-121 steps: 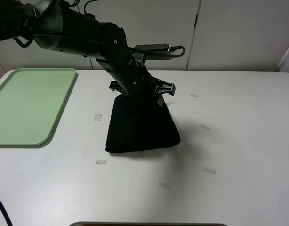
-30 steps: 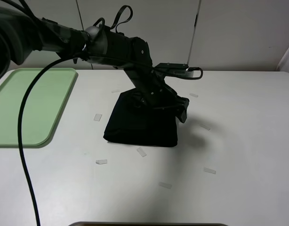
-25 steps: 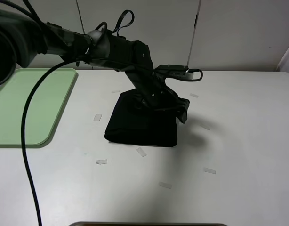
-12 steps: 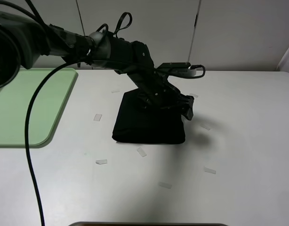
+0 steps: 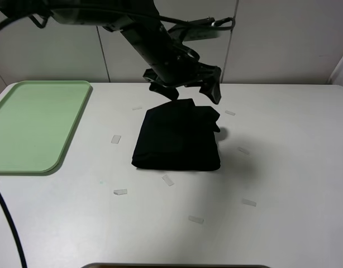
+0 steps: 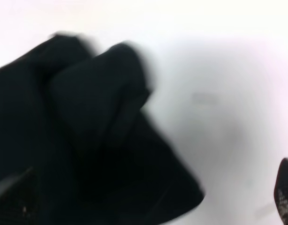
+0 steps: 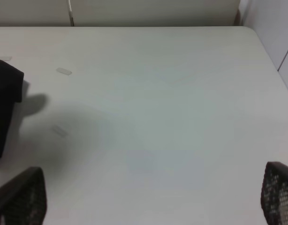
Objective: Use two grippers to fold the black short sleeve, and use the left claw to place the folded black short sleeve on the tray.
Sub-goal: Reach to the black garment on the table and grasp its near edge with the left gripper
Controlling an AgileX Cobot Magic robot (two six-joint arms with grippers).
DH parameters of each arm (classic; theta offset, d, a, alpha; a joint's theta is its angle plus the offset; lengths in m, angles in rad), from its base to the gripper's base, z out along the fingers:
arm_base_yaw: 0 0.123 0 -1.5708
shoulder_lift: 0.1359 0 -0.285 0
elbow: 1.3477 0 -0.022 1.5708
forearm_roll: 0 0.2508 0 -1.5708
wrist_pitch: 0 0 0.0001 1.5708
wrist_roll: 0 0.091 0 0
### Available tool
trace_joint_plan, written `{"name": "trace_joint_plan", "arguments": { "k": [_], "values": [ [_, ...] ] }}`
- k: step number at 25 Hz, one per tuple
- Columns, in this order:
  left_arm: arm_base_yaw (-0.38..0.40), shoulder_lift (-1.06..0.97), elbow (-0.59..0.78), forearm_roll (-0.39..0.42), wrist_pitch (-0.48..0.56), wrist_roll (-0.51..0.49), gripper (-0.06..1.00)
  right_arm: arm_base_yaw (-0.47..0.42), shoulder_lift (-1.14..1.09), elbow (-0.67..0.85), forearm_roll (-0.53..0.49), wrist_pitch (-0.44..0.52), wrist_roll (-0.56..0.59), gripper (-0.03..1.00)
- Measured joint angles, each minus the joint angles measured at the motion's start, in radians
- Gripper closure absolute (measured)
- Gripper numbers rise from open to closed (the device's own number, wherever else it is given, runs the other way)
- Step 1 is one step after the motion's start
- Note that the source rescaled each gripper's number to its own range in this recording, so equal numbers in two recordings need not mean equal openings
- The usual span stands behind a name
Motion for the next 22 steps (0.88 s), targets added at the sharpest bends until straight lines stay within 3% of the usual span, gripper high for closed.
{"name": "trace_joint_plan", "arguments": {
  "k": [6,10,15,22],
  "values": [
    [0.08,-0.043,0.001,0.088,0.184,-0.078,-0.05,0.0,0.0,0.0,0.0,0.0,0.0,-0.03],
    [0.142,-0.043,0.047,0.094,0.212,-0.079,-0.05,0.0,0.0,0.0,0.0,0.0,0.0,-0.03],
    [0.193,-0.043,0.148,0.105,0.2,-0.079,-0.05,0.0,0.0,0.0,0.0,0.0,0.0,-0.03],
    [0.199,-0.043,0.269,0.131,0.067,-0.139,-0.05,0.0,0.0,0.0,0.0,0.0,0.0,-0.03]
  ]
}}
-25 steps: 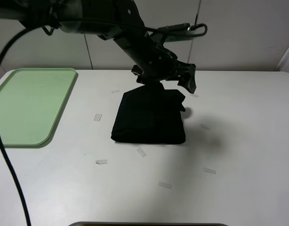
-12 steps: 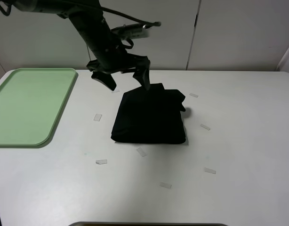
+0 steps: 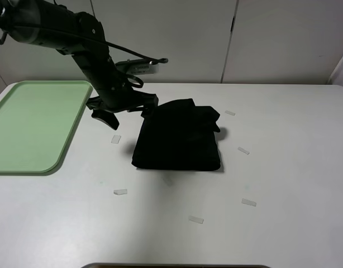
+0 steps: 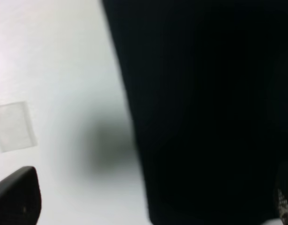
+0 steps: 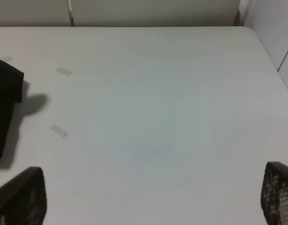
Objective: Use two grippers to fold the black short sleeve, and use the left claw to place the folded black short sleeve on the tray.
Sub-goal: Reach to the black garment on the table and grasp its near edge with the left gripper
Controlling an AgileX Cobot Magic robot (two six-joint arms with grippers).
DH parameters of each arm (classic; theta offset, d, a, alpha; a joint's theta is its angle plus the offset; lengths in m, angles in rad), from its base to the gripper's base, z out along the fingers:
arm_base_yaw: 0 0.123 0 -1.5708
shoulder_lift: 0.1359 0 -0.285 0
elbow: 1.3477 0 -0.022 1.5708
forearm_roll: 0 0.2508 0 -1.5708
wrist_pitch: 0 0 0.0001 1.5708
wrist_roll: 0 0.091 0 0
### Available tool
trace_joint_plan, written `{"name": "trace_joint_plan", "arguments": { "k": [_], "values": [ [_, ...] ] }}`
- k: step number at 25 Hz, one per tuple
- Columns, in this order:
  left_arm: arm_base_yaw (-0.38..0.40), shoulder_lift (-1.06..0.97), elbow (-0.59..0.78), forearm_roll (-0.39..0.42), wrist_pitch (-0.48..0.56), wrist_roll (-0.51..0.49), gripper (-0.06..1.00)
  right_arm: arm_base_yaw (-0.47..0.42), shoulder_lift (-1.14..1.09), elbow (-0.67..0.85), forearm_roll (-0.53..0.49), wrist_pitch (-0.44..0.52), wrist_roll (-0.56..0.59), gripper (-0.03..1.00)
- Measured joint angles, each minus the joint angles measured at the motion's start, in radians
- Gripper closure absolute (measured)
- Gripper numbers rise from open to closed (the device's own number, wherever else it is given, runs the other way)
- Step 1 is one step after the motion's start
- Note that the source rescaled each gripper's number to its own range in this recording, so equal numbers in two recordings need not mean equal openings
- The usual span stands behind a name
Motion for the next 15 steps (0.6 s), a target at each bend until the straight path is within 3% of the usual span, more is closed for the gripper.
{"name": "trace_joint_plan", "arguments": {
  "k": [8,15],
  "values": [
    [0.001,0.0,0.04,0.14,-0.079,-0.154,-0.05,0.0,0.0,0.0,0.0,0.0,0.0,-0.03],
    [0.001,0.061,0.041,0.107,-0.139,-0.17,-0.05,0.0,0.0,0.0,0.0,0.0,0.0,-0.03]
  ]
}}
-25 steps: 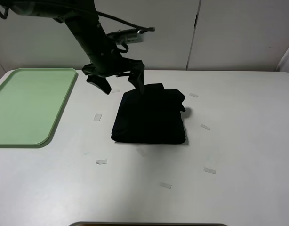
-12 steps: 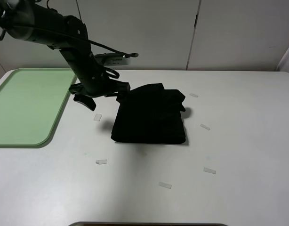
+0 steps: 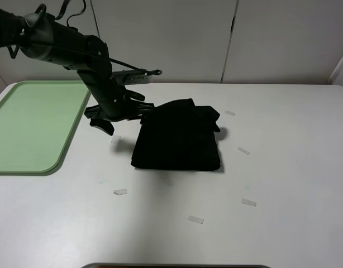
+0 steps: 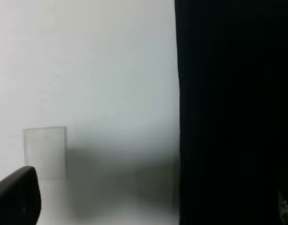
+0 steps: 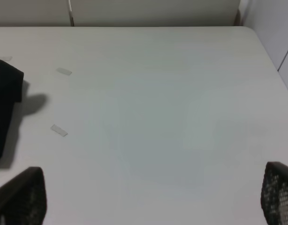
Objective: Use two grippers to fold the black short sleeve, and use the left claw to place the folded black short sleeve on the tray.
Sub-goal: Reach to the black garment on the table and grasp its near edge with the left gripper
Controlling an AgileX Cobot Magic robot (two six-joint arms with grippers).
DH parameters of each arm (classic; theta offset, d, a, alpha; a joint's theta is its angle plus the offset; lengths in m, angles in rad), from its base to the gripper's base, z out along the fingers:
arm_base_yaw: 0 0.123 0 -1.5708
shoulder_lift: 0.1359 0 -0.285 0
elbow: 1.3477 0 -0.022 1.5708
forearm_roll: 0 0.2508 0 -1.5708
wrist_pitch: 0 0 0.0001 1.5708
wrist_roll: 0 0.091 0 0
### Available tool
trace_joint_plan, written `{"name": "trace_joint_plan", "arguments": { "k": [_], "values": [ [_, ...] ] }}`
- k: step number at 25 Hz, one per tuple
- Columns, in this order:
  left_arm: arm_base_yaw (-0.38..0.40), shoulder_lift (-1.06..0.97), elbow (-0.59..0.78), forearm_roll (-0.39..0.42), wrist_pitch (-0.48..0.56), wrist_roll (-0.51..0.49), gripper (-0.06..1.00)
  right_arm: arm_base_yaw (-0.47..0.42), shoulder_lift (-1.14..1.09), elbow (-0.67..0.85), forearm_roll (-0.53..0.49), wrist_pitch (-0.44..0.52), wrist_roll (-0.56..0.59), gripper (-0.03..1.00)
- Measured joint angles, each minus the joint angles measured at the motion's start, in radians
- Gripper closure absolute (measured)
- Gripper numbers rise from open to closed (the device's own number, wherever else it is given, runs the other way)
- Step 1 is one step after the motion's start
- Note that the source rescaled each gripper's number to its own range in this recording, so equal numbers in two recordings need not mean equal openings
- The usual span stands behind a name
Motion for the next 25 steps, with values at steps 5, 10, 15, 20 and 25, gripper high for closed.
{"name": "trace_joint_plan", "arguments": {
  "k": [5,10,15,20,25],
  "values": [
    [-0.011,0.033,0.0,-0.011,-0.059,-0.001,-0.05,0.0,0.0,0.0,0.001,0.0,0.0,-0.03],
    [-0.032,0.077,-0.024,-0.016,-0.08,-0.002,-0.05,0.0,0.0,0.0,0.001,0.0,0.0,-0.03],
    [-0.051,0.097,-0.035,-0.034,-0.108,-0.002,-0.05,0.0,0.0,0.0,0.001,0.0,0.0,-0.03],
    [-0.069,0.108,-0.042,-0.032,-0.131,-0.002,-0.01,0.0,0.0,0.0,0.002,0.0,0.0,-0.03],
    [-0.076,0.117,-0.046,-0.044,-0.143,-0.002,0.19,0.0,0.0,0.0,0.002,0.0,0.0,-0.03]
  ]
}}
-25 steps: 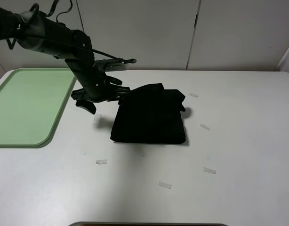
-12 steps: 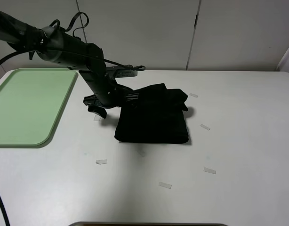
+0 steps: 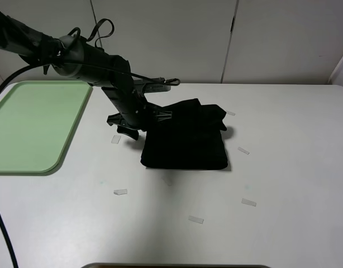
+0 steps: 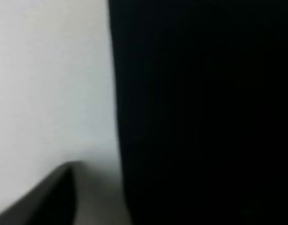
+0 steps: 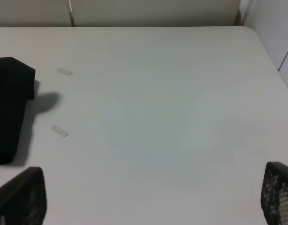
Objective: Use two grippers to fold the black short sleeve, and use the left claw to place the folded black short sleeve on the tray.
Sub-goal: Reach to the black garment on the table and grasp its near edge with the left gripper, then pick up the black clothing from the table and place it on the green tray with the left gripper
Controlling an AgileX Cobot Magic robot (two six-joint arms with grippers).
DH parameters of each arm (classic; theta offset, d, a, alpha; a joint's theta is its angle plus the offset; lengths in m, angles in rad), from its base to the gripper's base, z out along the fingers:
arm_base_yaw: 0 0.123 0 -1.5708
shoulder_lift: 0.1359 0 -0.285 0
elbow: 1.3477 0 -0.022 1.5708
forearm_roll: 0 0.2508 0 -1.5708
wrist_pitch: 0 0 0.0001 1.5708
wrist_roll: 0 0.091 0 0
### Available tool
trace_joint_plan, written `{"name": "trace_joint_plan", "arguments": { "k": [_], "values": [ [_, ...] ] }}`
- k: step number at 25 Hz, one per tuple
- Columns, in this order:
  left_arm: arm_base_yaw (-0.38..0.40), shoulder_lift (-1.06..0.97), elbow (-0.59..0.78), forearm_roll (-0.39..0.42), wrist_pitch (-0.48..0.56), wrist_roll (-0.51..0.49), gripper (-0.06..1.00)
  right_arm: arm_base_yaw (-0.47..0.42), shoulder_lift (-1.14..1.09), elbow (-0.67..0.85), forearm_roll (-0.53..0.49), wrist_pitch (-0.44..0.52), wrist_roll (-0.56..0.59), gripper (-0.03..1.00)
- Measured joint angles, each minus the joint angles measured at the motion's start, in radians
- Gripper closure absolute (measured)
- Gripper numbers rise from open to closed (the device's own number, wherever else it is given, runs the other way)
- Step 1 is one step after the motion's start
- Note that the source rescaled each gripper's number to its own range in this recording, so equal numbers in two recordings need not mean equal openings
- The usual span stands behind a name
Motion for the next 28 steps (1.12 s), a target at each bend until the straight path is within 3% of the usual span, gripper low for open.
{"name": "trace_joint_plan", "arguments": {
  "k": [7,8,11,17,28],
  "values": [
    [-0.007,0.006,0.0,-0.027,-0.014,0.0,0.51,0.0,0.0,0.0,0.0,0.0,0.0,-0.03],
    [-0.008,0.006,0.0,-0.028,-0.014,0.0,0.62,0.0,0.0,0.0,0.0,0.0,0.0,-0.03],
    [-0.008,0.006,0.0,-0.025,-0.014,0.0,0.83,0.0,0.0,0.0,0.0,0.0,0.0,-0.03],
    [0.003,0.002,-0.002,-0.013,0.006,0.0,0.84,0.0,0.0,0.0,0.0,0.0,0.0,-0.03],
    [0.113,-0.11,0.001,0.104,0.236,0.041,0.84,0.0,0.0,0.0,0.0,0.0,0.0,-0.03]
  ]
}}
